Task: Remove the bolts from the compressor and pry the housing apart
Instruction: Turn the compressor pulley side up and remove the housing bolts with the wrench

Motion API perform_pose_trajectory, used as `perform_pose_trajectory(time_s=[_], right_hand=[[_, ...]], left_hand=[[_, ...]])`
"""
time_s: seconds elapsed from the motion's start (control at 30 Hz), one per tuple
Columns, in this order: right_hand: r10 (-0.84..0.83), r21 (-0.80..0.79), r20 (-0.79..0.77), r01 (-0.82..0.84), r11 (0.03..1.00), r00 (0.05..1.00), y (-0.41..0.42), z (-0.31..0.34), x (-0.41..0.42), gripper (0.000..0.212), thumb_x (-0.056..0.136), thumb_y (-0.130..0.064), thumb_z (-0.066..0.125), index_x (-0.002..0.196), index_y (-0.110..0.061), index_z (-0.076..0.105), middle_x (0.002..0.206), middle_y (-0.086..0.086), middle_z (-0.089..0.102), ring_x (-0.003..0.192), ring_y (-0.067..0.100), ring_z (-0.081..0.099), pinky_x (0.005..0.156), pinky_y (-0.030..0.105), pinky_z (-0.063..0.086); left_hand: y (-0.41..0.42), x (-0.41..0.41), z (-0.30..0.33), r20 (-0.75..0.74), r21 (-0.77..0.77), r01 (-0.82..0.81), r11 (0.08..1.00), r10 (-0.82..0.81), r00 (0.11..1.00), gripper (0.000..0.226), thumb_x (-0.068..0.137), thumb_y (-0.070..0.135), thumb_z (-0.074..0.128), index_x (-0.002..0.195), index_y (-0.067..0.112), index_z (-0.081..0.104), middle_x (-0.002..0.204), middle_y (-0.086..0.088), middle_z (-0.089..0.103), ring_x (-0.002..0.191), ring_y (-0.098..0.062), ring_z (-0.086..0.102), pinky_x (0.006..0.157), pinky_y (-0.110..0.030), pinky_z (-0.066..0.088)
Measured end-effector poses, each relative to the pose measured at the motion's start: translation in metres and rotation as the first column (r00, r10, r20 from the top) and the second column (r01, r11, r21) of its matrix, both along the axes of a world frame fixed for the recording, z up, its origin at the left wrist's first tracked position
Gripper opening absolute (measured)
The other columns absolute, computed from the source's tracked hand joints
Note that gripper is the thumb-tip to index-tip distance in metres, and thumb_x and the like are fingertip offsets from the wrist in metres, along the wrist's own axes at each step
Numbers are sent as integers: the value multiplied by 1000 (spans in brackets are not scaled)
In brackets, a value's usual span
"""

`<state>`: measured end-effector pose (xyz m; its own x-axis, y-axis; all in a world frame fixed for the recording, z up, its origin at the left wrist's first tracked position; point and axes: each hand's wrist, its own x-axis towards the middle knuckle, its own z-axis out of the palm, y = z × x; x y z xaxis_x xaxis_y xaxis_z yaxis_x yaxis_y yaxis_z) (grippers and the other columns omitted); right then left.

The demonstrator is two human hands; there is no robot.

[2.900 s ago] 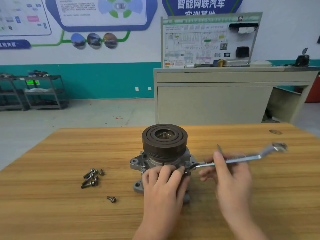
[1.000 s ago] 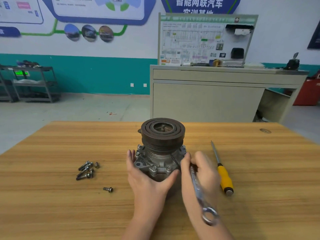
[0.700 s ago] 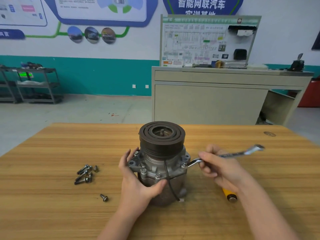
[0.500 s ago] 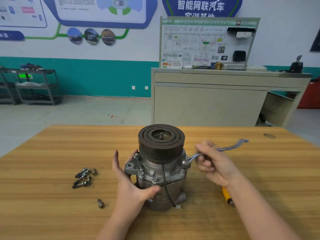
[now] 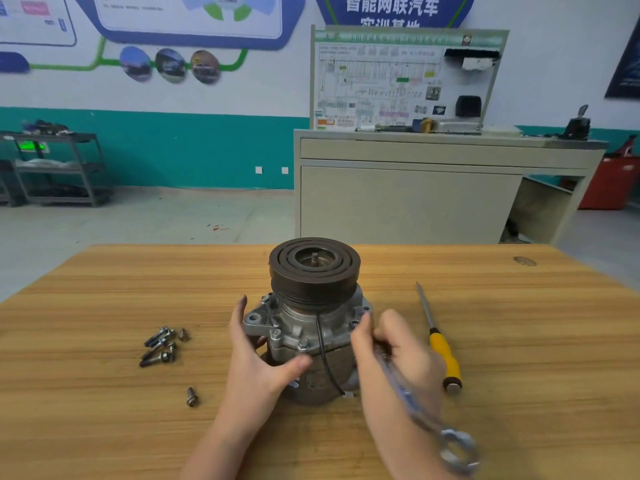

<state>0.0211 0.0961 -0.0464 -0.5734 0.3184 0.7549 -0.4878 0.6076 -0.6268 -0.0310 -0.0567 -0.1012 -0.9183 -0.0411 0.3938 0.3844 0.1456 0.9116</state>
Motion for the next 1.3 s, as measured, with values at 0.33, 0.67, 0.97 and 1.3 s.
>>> perform_pose_trajectory(time_s=[0.33,0.67,0.97,1.3], right_hand=[[583,-503,275,-403,765,765,59,15,-19,30,75,-17,76,56,-22,54,55,6,63,43,11,56,37,16,40],[935,-861,34,-464,206,352,82,24,-86,38,70,-11,78,51,-17,45,45,6,52,30,5,42,32,9,25],[419,-609,120,-267,747,900,43,7,-22,46,91,-5,60,52,-19,39,46,5,57,35,10,46,36,15,33],[-41,329,12,34,944,999,-8,1,6,43,82,-14,62,65,-29,25,54,-14,26,46,4,34,45,13,28]], left_hand=[[2,-9,-10,100,-136,1,991,12,995,82,37,62,82,109,45,46,108,36,61,102,15,55,79,-6,41],[0,-9,-14,114,-131,-7,991,22,993,91,35,69,84,114,46,44,113,28,62,109,8,56,90,-25,45],[0,-4,-9,106,-88,30,996,-21,994,98,34,79,79,118,46,41,121,25,59,113,9,53,91,-21,42],[0,-3,-7,87,-129,11,992,0,996,108,36,84,74,126,37,39,122,23,57,115,2,54,93,-26,43]])
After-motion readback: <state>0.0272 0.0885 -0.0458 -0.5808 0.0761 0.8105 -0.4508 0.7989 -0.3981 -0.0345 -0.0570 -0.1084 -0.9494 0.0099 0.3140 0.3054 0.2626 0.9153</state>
